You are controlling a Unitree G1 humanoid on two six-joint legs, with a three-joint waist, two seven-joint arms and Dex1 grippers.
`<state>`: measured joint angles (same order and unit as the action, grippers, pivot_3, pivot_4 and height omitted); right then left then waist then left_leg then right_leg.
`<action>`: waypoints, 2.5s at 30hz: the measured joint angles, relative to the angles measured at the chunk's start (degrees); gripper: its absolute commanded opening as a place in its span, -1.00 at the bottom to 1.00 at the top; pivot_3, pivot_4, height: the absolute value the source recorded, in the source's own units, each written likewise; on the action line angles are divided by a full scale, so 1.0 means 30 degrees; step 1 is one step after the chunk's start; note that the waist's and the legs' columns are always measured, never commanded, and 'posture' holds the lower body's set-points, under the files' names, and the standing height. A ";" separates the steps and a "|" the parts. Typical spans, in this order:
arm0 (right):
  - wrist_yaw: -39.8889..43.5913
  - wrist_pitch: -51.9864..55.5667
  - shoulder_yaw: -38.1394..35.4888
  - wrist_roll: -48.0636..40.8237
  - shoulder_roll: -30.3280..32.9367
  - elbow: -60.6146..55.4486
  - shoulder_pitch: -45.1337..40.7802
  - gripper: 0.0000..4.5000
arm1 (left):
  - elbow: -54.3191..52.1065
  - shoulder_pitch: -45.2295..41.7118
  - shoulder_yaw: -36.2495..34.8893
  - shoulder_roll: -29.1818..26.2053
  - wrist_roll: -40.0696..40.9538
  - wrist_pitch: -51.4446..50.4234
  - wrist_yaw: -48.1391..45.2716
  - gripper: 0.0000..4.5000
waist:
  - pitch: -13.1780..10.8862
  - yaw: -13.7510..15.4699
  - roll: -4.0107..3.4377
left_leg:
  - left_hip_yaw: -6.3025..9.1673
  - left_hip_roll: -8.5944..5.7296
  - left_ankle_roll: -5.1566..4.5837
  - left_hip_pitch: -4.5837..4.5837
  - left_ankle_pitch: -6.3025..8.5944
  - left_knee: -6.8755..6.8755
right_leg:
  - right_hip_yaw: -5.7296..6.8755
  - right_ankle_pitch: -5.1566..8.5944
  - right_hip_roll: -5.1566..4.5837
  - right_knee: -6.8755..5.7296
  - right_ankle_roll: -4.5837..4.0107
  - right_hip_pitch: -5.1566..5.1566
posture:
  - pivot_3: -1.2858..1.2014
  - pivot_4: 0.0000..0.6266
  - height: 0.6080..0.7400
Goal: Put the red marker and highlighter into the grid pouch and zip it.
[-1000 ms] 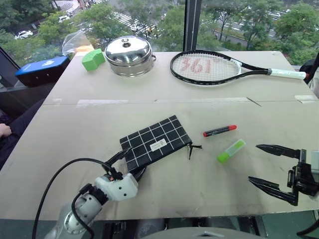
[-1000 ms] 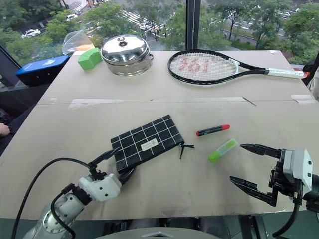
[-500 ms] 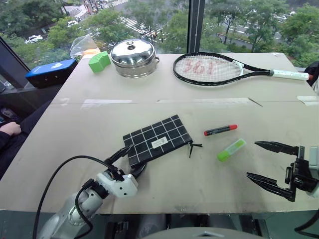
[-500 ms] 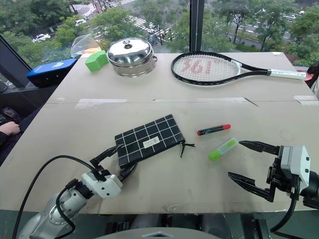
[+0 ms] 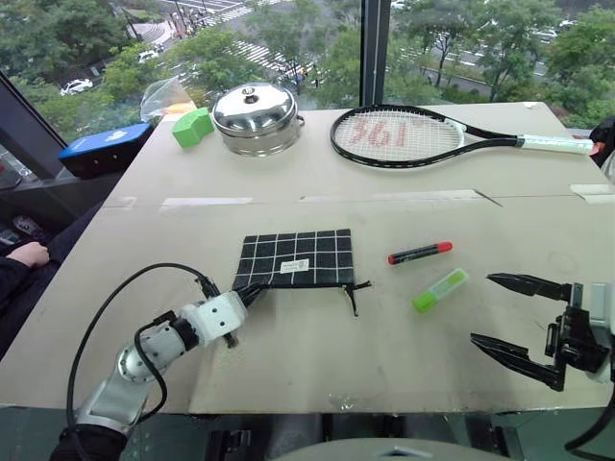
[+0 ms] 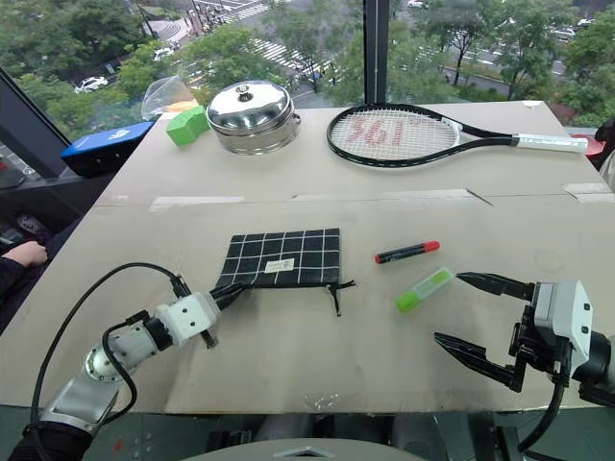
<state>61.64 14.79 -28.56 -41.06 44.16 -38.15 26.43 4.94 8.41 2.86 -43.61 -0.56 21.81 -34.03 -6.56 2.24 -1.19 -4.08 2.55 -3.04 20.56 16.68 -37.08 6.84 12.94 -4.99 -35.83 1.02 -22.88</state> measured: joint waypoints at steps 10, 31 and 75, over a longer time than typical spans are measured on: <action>-0.0677 0.0068 0.1380 0.0034 -0.0209 -0.0260 -0.1033 1.00 | -0.3268 0.0234 -0.0184 0.0077 -0.1066 -0.2655 -0.0236 -0.96 | -0.0166 0.0136 0.0234 | -0.0040 -0.0108 0.0039 0.0118 -0.0022 -0.0053 | -0.0088 0.0022 -0.0149 0.0146 -0.0028 -0.0006 | 0.03 -0.52 1.00; -0.1415 0.0061 0.1688 0.0085 -0.0486 -0.0785 -0.0742 1.00 | -1.1748 -0.5643 -0.0336 0.2144 0.3217 -2.2821 -0.1598 0.22 | -0.0534 -0.0066 0.0820 | -0.0018 -0.0111 0.0040 0.0271 -0.0038 -0.0132 | -0.0091 0.0008 -0.0022 0.0149 0.0098 -0.0044 | 0.03 -0.52 1.00; -0.2119 -0.0117 0.2597 0.0358 -0.1319 -0.1448 -0.0398 1.00 | 0.6455 -0.9255 0.2122 -0.0273 -0.8241 0.7008 0.2655 0.98 | -0.0271 0.0883 0.0382 | -0.0020 -0.0127 0.0000 0.0338 -0.0024 -0.0437 | 0.0103 -0.0044 -0.0251 0.0002 0.0143 0.0032 | 0.03 -0.52 1.00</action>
<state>55.29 14.44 -20.77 -39.99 40.20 -42.50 25.23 24.31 -19.36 9.22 -44.43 -25.28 42.84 -26.06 -7.37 4.89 -0.04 -4.14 2.17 -3.04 21.58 16.61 -38.39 7.15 12.81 -5.74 -35.82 1.45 -22.79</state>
